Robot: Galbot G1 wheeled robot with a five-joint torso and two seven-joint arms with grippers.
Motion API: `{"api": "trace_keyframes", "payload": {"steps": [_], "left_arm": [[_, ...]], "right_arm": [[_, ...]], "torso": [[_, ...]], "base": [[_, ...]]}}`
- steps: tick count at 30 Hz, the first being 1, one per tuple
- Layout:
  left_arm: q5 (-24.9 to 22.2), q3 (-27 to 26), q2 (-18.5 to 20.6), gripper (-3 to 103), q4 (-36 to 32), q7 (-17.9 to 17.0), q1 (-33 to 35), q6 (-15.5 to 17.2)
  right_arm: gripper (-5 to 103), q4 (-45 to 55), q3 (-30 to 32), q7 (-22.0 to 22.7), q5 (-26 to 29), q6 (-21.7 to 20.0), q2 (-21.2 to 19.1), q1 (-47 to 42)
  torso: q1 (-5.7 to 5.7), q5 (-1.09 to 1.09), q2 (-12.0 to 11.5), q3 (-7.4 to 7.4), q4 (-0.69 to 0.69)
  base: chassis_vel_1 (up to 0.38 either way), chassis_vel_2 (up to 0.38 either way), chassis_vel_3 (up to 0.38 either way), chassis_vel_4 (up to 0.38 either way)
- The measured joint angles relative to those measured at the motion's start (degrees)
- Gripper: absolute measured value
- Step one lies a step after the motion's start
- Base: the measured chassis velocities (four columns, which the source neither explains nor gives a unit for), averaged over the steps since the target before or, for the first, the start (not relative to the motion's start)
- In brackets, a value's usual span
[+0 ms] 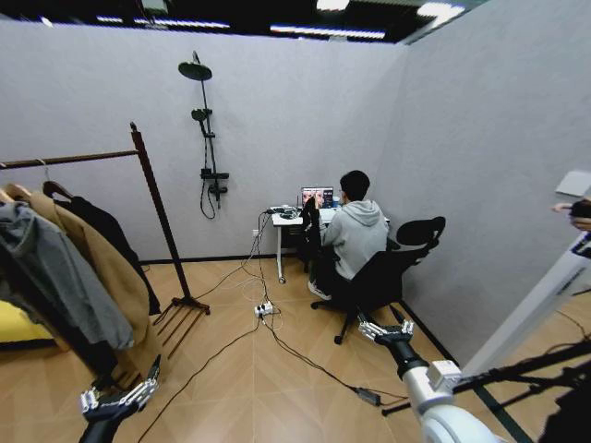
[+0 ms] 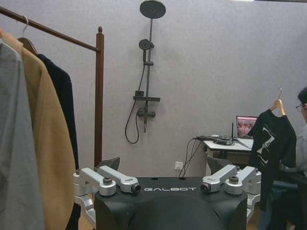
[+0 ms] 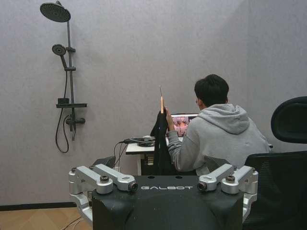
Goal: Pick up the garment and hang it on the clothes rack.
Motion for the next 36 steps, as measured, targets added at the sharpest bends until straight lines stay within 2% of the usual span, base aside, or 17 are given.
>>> {"api": "trace_keyframes", "payload": {"steps": [16, 17, 20, 22, 23, 25, 28, 29, 31, 34, 36], "left_arm": [[0.0, 0.0, 0.0, 100, 0.0, 0.02, 0.0, 0.0], [0.0, 0.0, 0.0, 100, 0.0, 0.01, 0.0, 0.0], [0.0, 0.0, 0.0, 100, 0.0, -0.01, 0.0, 0.0], [0.0, 0.0, 0.0, 100, 0.0, 0.01, 0.0, 0.0], [0.0, 0.0, 0.0, 100, 0.0, 0.0, -0.01, 0.0], [0.0, 0.0, 0.0, 100, 0.0, 0.01, 0.0, 0.0], [0.0, 0.0, 0.0, 100, 0.01, 0.0, 0.0, 0.0], [0.0, 0.0, 0.0, 100, 0.0, 0.0, 0.0, 0.0], [0.0, 0.0, 0.0, 100, 0.0, 0.01, -0.01, 0.0], [-0.01, 0.0, 0.01, 100, 0.0, 0.02, -0.01, 0.0], [0.0, 0.0, 0.0, 100, 0.0, 0.0, -0.01, 0.0]], "right_arm": [[100, -1.2, -0.86, -0.14, -0.51, 0.21, -0.03, 1.05], [100, -1.37, -1.06, -0.11, -0.75, 0.2, -0.02, 1.18], [100, -1.66, -1.28, -0.07, -0.93, 0.17, -0.01, 1.4], [100, -1.76, -1.36, -0.04, -1.06, 0.12, -0.04, 1.47], [100, -1.94, -1.47, -0.02, -1.09, 0.16, -0.04, 1.55], [100, -2.13, -1.52, 0.01, -1.22, 0.26, -0.05, 1.64], [100, -2.9, -1.66, 0.05, -3.18, 1.0, -0.06, 1.94], [100, -3.58, -1.69, 0.07, -4.76, 1.36, -0.06, 2.26], [100, -3.96, -1.68, 0.12, -5.15, 1.43, -0.07, 2.55], [100, -4.79, -1.4, 0.7, -4.02, 1.19, -0.7, 3.99], [100, -6.02, -0.39, 0.96, -1.59, 0.36, -2.46, 6.38]], "torso": [[-0.01, 0.04, 0.01, 0.0, 0.01], [-0.01, -0.03, 0.0, -0.01, -0.01], [-0.01, 0.04, 0.01, 0.0, 0.02], [0.0, -0.05, 0.0, 0.0, -0.01], [-0.02, 0.04, 0.02, -0.01, -0.02], [-0.01, 0.02, 0.01, 0.0, 0.01], [0.0, -0.06, 0.01, 0.0, -0.01], [-0.01, 0.06, 0.01, 0.0, 0.0], [0.03, 0.03, -0.01, 0.01, -0.01], [0.07, 0.0, -0.02, 0.02, -0.04], [0.03, 0.02, -0.02, 0.01, 0.01]], "base": [[-0.348, 0.356, 0.364, -0.353], [-0.362, 0.355, 0.345, -0.351], [-0.345, 0.355, 0.345, -0.347], [-0.34, 0.318, 0.341, -0.336], [-0.303, 0.338, 0.331, -0.356], [-0.303, 0.321, 0.329, -0.356], [-0.303, 0.308, 0.332, -0.301], [-0.27, 0.304, 0.24, -0.307], [-0.27, 0.304, 0.225, -0.277], [-0.115, 0.156, 0.076, -0.108], [-0.067, 0.092, 0.012, -0.018]]}}
